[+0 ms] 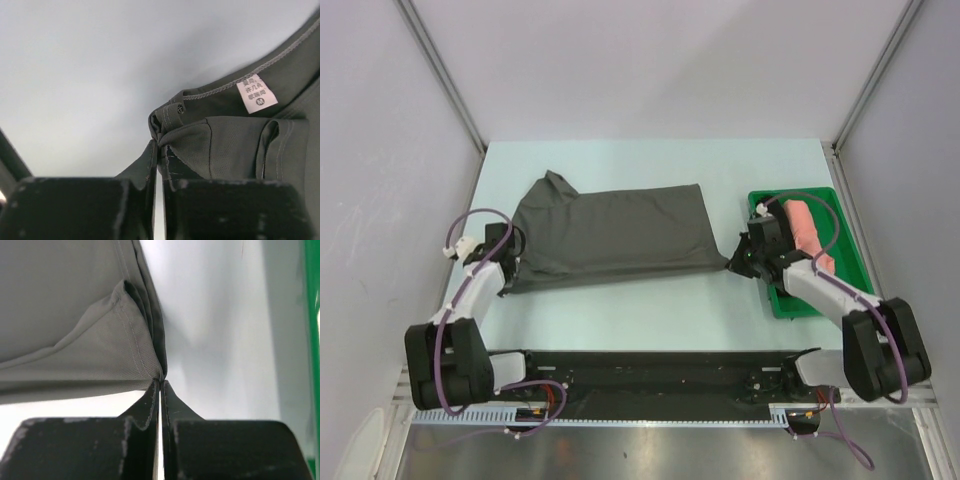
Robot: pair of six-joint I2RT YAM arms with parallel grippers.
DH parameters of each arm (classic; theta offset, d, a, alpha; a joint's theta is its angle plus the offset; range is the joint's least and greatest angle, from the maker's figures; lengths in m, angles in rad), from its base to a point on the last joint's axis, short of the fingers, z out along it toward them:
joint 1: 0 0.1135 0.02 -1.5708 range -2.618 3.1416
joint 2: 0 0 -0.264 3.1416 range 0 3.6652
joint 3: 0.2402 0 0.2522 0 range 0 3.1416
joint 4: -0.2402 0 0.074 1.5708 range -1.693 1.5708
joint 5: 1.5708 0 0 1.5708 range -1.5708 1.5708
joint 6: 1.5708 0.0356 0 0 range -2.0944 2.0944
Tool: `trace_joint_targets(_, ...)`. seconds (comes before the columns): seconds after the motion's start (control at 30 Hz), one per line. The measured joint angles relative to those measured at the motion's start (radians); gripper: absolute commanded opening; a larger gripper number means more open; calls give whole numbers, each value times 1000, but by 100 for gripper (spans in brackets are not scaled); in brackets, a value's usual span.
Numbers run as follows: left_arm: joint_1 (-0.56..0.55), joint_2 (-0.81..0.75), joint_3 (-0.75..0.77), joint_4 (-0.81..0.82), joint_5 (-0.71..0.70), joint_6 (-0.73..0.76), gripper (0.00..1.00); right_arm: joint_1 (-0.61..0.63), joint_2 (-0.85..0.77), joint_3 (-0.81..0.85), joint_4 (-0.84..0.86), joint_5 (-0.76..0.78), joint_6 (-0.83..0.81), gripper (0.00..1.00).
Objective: Roll the t-shirts
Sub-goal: Fold the T-shirt at the center of the board.
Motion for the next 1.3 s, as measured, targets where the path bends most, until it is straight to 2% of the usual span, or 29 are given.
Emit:
trace_joint_targets(0.03, 1, -21, -19, -10, -3, -7, 33, 9, -35, -26, -13, -4, 6, 0)
trace_joint_targets(0.07, 2, -36, -33, -22, -6, -11, 52, 17, -66, -48, -27, -8, 9, 4)
trace_joint_targets(0.1, 5, -54, -50, -34, -10, -23, 59, 26, -93, -68, -40, -8, 16, 11)
trace_joint_targets(0.13, 8, -69, -61, -48, -15, -27, 62, 35, -119, -85, -57, -7, 22, 27)
trace_joint_targets(0.17, 11, -83, -66, -61, -20, -30, 65, 42, -138, -96, -70, -7, 28, 35)
trace_joint_targets(0.2, 13, -95, -66, -66, -22, -29, 66, 52, -163, -108, -86, -6, 30, 48)
trace_joint_targets(0.3, 14, -137, -65, -50, -15, 7, 68, 65, -216, -117, -115, 9, 37, 57)
trace_joint_targets(0.43, -25, -192, -50, -9, 34, 92, 68, 89, -251, -74, -150, 71, 11, 56)
trace_joint_targets(0.5, -84, -195, -39, 12, 46, 113, 68, 114, -229, -23, -149, 101, -11, 52)
trace_joint_targets(0.6, -179, -178, -34, 35, 72, 129, 67, 143, -143, 58, -115, 135, -48, 46)
trace_joint_targets(0.83, -303, -62, -11, 88, 119, 166, 67, 152, 85, 127, -37, 177, -109, 47)
trace_joint_targets(1.1, -380, 12, 27, 122, 131, 217, 67, 152, 156, 141, -8, 194, -136, 47)
trace_joint_targets(1.3, -407, 68, 27, 137, 133, 231, 61, 152, 186, 149, 18, 194, -144, 47)
